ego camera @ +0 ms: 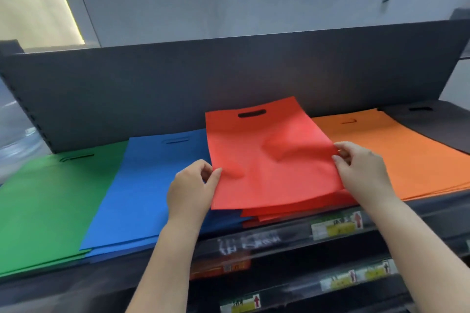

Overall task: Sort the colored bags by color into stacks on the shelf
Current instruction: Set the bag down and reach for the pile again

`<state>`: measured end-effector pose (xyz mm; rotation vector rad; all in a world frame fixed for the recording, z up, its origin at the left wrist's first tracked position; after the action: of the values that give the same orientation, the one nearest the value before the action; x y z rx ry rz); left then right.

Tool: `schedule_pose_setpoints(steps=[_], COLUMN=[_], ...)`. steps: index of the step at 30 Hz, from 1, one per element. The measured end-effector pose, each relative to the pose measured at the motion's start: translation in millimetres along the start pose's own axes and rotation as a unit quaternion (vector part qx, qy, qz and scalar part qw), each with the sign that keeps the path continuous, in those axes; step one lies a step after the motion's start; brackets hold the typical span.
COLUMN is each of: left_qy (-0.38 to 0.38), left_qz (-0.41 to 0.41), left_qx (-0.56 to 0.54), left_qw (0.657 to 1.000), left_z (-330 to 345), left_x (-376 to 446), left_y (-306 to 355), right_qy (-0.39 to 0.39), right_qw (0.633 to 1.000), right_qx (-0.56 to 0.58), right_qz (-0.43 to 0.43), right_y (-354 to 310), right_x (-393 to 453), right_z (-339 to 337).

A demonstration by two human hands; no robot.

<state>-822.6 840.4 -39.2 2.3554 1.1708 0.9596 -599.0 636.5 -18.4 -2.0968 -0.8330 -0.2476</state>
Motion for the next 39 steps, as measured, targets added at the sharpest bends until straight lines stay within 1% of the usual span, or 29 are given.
schedule_pose_setpoints(steps=[3, 6, 10, 13, 15, 17, 19, 22, 27, 30, 33, 39], left_qy=[-0.04, -0.06, -0.082, -0.108, -0.098, -0.07, -0.055, -0.054, -0.056, -0.066, -0.081, -0.112], left_qz=[-0.017, -0.04, -0.041, -0.046, -0.048, -0.039, -0.012, 0.045, 0.148, 0.213, 0.28, 0.417], left_qx=[0.069, 0.115, 0.171, 0.202, 0.227, 0.252, 0.266, 0.279, 0.273, 0.255, 0.226, 0.174], left_qw=[0.997, 0.991, 0.981, 0.972, 0.968, 0.964, 0.962, 0.958, 0.949, 0.941, 0.93, 0.885], left_z=[13, 19, 24, 29, 31, 32, 38, 55, 100, 132, 166, 236], left_x=[-4, -8, -12, -16, -19, -22, -25, -29, -38, -46, -58, -92], left_y=[5, 10, 23, 35, 45, 61, 83, 127, 214, 271, 332, 459], right_qy=[-0.056, -0.093, -0.124, -0.141, -0.147, -0.145, -0.149, -0.151, -0.123, -0.109, -0.091, -0.06], right_qw=[0.997, 0.992, 0.987, 0.985, 0.983, 0.981, 0.977, 0.968, 0.954, 0.947, 0.94, 0.923], right_qx=[-0.055, -0.082, -0.102, -0.103, -0.113, -0.122, -0.137, -0.179, -0.245, -0.284, -0.321, -0.38], right_qz=[0.013, 0.02, 0.02, 0.005, -0.014, -0.039, -0.06, -0.092, -0.118, -0.102, -0.068, 0.031], right_y=[14, 25, 36, 44, 49, 56, 64, 78, 114, 145, 180, 259], right_x=[6, 10, 14, 18, 20, 23, 24, 25, 23, 20, 18, 10], right_z=[7, 9, 2, -7, -18, -32, -48, -74, -129, -168, -212, -298])
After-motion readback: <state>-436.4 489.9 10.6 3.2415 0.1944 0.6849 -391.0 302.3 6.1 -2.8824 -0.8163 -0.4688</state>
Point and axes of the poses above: each hand's wrist, its own x-axis towards the middle knuckle, its own z-axis out of the palm, y = z × x, the point moved 5 cm from there along x, towards the middle knuckle, and after that the axes turned 6 degrees about x, right-handed, at the moved point
